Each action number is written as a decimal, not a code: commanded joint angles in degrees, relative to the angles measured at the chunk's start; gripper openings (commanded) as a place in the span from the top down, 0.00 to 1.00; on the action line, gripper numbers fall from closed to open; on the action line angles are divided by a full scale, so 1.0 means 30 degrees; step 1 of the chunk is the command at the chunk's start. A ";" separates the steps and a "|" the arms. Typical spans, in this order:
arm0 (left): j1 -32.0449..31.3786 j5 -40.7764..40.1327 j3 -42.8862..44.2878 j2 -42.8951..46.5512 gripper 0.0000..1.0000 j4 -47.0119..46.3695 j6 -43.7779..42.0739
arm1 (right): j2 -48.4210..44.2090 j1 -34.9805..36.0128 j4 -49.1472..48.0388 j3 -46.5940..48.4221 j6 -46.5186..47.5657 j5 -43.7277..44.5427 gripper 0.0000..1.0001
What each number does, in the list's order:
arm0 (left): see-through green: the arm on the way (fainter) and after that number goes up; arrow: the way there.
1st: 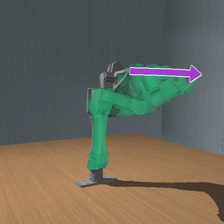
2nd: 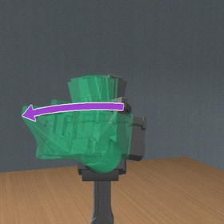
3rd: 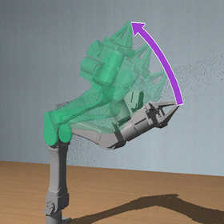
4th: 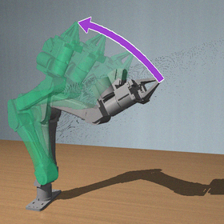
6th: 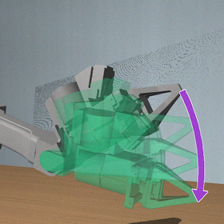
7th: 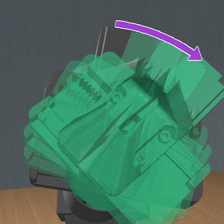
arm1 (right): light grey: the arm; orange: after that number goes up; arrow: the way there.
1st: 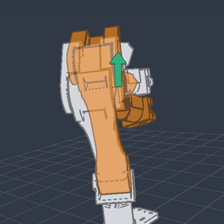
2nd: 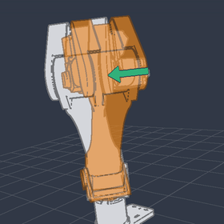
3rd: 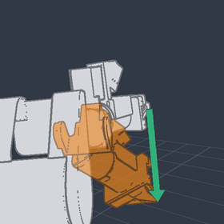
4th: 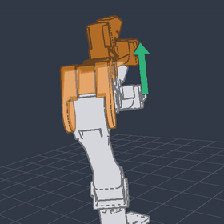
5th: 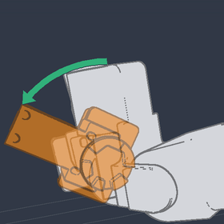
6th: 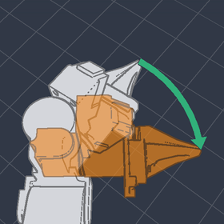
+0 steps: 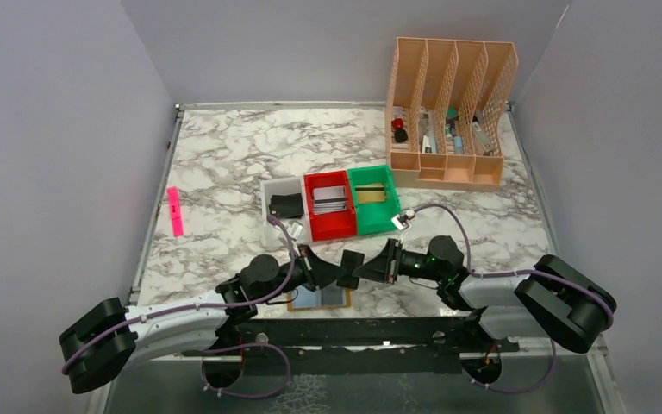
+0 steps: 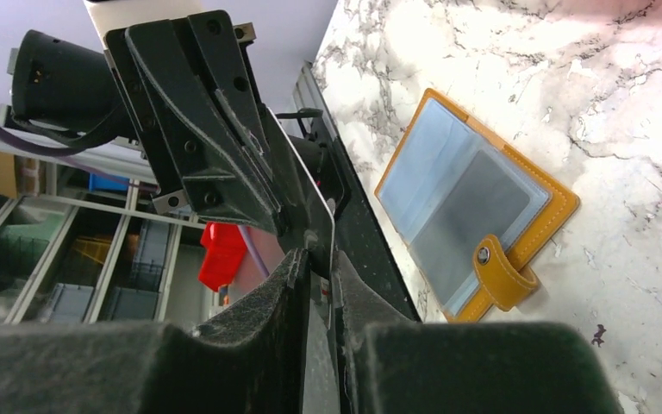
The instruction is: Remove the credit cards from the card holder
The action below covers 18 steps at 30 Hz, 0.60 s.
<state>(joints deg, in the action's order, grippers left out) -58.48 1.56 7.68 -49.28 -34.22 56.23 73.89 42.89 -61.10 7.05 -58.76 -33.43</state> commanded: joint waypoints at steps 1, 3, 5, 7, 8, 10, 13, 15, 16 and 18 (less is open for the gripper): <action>0.0255 0.0293 -0.0481 0.0383 1.00 -0.1012 0.0359 | -0.0111 -0.0204 -0.2215 -0.0414 -0.0275 -0.1145 0.84; 0.0325 0.0135 -0.0657 0.0589 1.00 -0.1018 0.0464 | -0.0327 -0.0235 -0.2347 -0.0431 -0.0248 -0.1336 0.87; 0.0360 -0.0072 -0.0885 0.0807 0.94 -0.1011 0.0580 | -0.0612 -0.0264 -0.2323 -0.0476 -0.0221 -0.1374 0.90; 0.0382 -0.0244 -0.1098 0.1024 0.89 -0.1016 0.0719 | -0.0960 -0.0265 -0.2076 -0.0503 -0.0123 -0.1337 0.93; 0.0390 -0.0314 -0.1202 0.1108 0.87 -0.1009 0.0811 | -0.1170 -0.0287 -0.1811 -0.0504 -0.0081 -0.1246 0.94; 0.0391 -0.0404 -0.1328 0.1215 0.83 -0.1012 0.0882 | -0.1565 -0.0295 -0.1202 -0.0504 0.0076 -0.1110 0.94; 0.0420 -0.0462 -0.1425 0.1200 0.76 -0.0990 0.0916 | -0.2214 -0.0294 -0.0425 -0.0504 0.0239 -0.0898 0.96; 0.0420 -0.0464 -0.1438 0.1113 0.71 -0.0986 0.0890 | -0.2714 -0.0294 0.0237 -0.0511 0.0399 -0.0625 0.96; 0.0420 -0.0452 -0.1428 0.1079 0.68 -0.0987 0.0847 | -0.2968 -0.0294 0.0672 -0.0490 0.0512 -0.0472 0.96; 0.0420 -0.0499 -0.1382 0.1086 0.61 -0.0791 0.0661 | -0.3546 -0.0294 0.1633 -0.0453 0.0803 -0.0108 0.96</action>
<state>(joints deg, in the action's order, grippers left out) -57.49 1.83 4.32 -46.04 -37.04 59.11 66.52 42.26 -60.03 6.24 -58.43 -35.44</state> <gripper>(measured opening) 0.336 0.048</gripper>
